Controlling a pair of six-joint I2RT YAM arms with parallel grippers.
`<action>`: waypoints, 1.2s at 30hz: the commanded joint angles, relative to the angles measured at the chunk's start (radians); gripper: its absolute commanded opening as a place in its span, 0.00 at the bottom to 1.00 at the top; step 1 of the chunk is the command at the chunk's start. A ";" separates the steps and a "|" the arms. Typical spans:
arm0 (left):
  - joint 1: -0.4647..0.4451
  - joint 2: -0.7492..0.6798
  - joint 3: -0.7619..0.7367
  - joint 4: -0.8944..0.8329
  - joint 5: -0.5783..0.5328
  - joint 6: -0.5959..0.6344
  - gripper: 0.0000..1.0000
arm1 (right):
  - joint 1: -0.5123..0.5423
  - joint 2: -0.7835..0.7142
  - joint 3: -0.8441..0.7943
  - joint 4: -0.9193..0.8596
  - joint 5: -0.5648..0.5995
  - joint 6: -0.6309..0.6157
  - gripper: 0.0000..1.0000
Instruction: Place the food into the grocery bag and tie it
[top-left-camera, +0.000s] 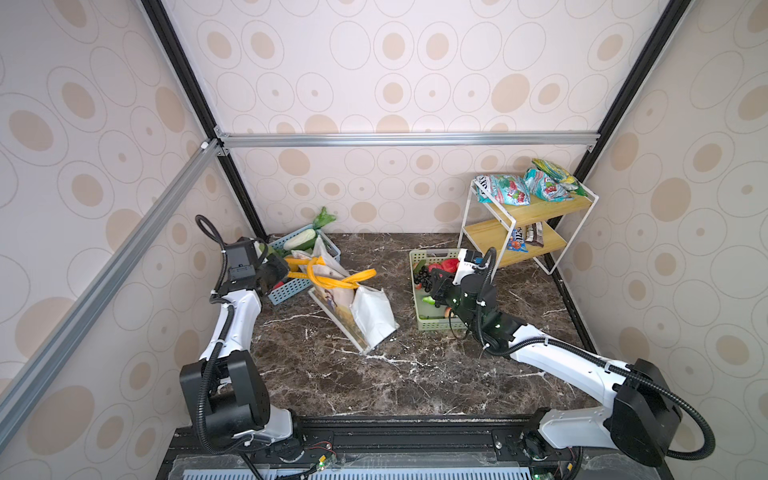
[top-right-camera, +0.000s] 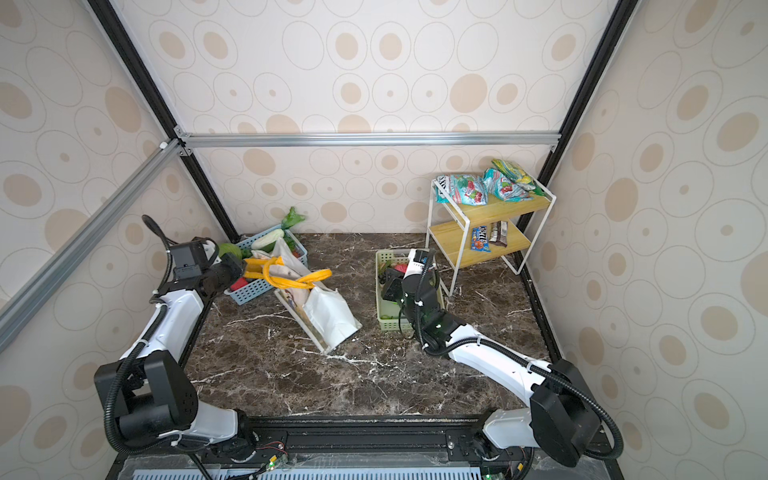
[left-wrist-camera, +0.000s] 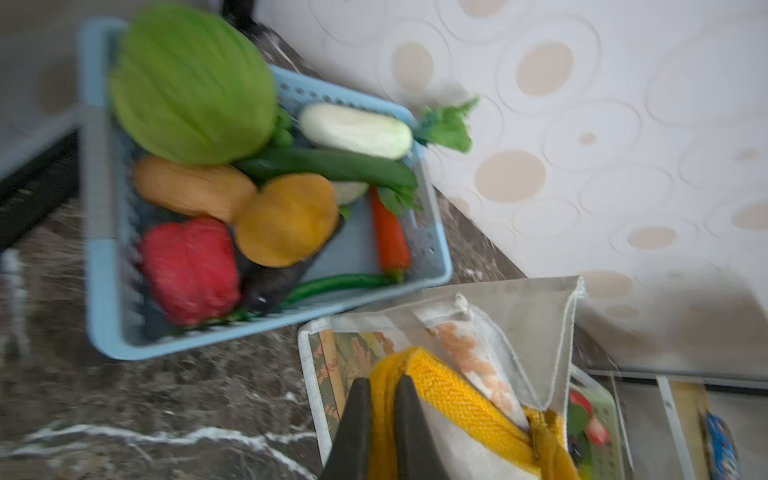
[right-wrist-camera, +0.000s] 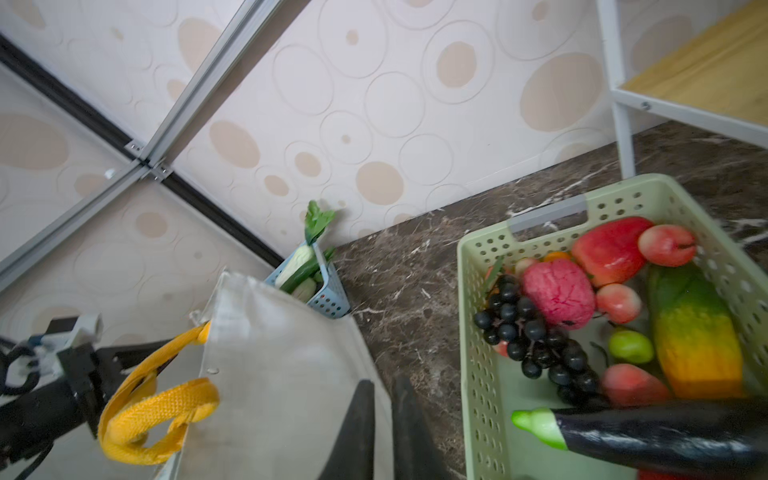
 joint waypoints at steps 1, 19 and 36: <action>0.009 0.011 -0.002 0.047 -0.064 -0.007 0.00 | 0.009 0.002 -0.024 -0.024 0.042 0.075 0.12; -0.076 0.071 0.032 0.043 0.132 0.072 0.00 | 0.039 0.343 0.496 -0.340 -0.540 -0.750 0.62; -0.212 0.152 0.111 0.019 0.137 0.103 0.00 | 0.086 0.427 0.659 -0.560 -0.584 -1.015 0.63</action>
